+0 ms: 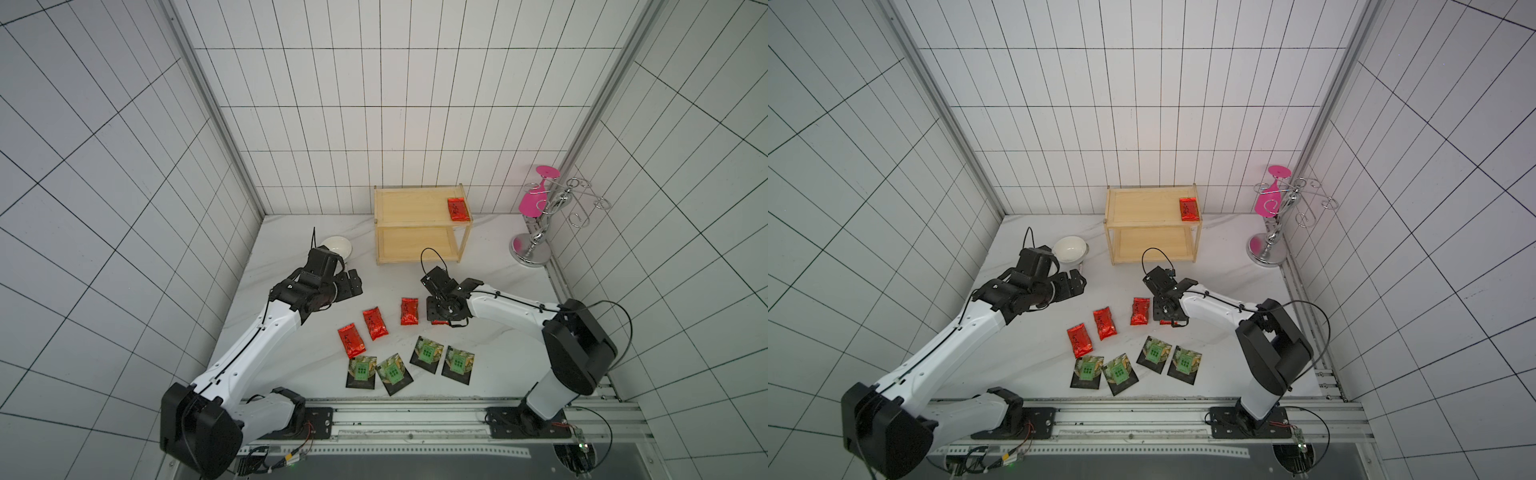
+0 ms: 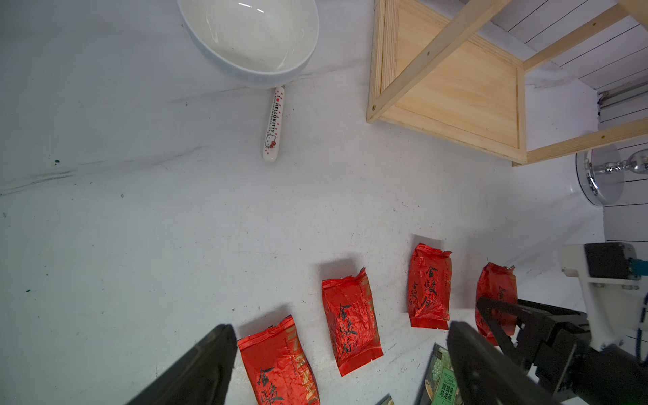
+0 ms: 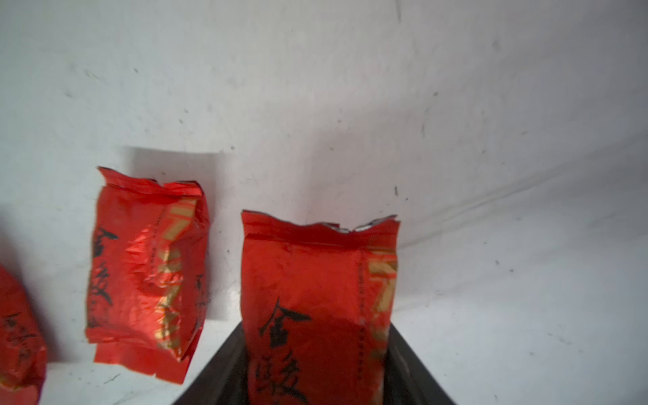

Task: Place the tea bags on the shelf by color
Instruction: Pick up the tea bag from the center of the board, then place the tea bag on the shelf.

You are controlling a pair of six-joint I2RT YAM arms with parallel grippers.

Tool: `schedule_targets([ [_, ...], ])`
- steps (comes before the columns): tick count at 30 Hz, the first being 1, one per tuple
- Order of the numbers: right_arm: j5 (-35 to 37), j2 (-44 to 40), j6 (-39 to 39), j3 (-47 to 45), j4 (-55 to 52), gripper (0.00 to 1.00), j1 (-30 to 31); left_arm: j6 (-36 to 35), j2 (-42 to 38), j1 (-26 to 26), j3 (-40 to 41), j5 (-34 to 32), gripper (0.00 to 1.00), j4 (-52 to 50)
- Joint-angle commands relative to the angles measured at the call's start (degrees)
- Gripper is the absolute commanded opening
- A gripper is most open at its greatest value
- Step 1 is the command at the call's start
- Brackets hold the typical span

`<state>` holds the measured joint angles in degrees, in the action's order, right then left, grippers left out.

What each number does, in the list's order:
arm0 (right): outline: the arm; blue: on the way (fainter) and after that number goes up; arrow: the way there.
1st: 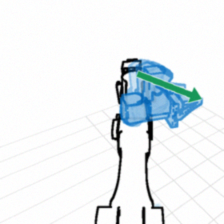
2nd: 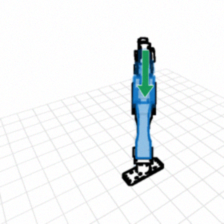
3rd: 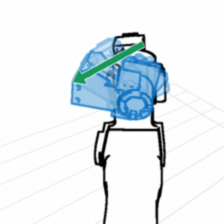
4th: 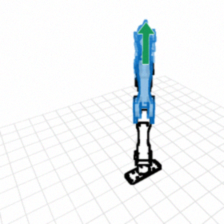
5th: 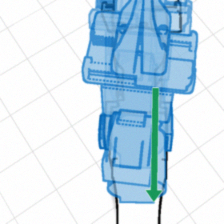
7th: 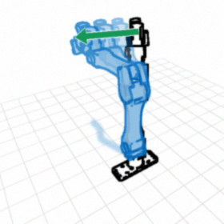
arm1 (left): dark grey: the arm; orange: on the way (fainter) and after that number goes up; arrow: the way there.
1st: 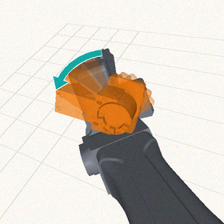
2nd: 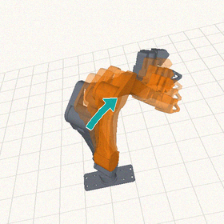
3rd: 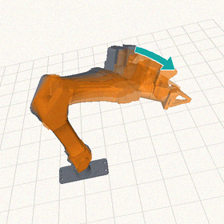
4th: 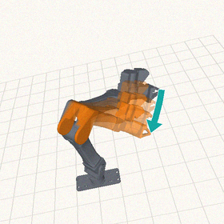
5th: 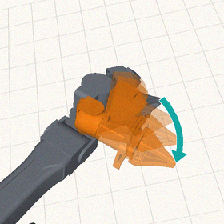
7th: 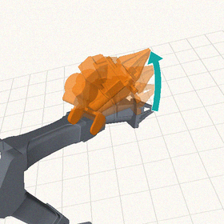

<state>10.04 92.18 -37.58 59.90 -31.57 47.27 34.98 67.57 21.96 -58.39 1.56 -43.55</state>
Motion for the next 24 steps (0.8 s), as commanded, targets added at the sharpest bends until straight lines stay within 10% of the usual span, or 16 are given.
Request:
schedule_targets([
  [1, 5.0, -4.4, 1.3, 4.1, -5.1, 0.55, 0.3, -0.7, -0.7, -0.1, -2.6, 0.5, 0.98, -0.1],
  [9, 9.8, -6.4, 11.5, 22.0, -10.1, 0.54, -5.0, -0.1, 0.3, 1.2, -4.5, 1.0, 0.98, 0.4],
  [24, 6.7, 23.8, 26.8, 71.1, -16.8, 0.55, -15.3, -2.4, 3.0, 0.2, -6.0, -0.7, 0.98, 2.9],
])
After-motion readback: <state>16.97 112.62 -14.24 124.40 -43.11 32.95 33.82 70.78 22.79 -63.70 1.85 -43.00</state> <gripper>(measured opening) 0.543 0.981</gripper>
